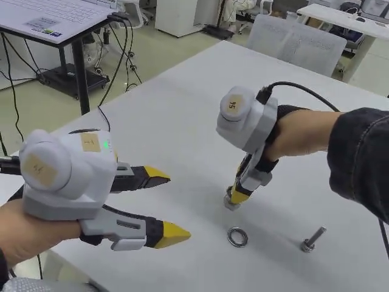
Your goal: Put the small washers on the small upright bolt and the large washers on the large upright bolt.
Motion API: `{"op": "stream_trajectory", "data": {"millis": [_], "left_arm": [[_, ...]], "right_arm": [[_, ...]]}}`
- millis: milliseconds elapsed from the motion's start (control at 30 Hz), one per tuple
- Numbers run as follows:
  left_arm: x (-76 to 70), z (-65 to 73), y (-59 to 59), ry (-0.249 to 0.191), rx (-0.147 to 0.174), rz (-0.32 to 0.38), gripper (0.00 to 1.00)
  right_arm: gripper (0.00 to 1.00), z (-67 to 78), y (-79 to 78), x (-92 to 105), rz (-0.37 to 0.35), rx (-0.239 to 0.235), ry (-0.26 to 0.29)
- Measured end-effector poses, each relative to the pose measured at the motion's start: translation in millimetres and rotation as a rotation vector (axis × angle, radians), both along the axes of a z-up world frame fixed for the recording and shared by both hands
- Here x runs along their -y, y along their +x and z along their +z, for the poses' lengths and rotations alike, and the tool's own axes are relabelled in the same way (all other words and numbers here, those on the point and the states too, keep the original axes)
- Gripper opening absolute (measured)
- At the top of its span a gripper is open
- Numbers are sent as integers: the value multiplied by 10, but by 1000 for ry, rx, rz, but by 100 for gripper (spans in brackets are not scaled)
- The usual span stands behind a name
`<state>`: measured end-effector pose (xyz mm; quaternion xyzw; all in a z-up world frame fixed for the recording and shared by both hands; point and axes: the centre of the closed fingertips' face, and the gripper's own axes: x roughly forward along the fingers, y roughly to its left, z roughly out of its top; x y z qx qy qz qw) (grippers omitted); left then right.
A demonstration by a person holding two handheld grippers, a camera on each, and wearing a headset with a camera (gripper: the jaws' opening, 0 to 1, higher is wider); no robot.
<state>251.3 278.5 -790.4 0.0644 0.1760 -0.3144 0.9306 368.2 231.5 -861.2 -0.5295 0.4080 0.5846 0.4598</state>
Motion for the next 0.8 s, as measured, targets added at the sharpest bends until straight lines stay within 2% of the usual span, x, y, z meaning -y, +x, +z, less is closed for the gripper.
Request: {"op": "stream_trajectory", "data": {"millis": [200, 500, 800], "left_arm": [[13, -12, 0, 0, -2, -1, 56], [34, -16, -10, -1, -5, -4, 56], [43, -22, -13, -1, -6, -11, 56]], "right_arm": [[23, -55, -37, 17, -3, 11, -2], [23, -121, -6, 20, 2, 30, -14], [24, -117, -8, 26, 6, 32, -15]]}}
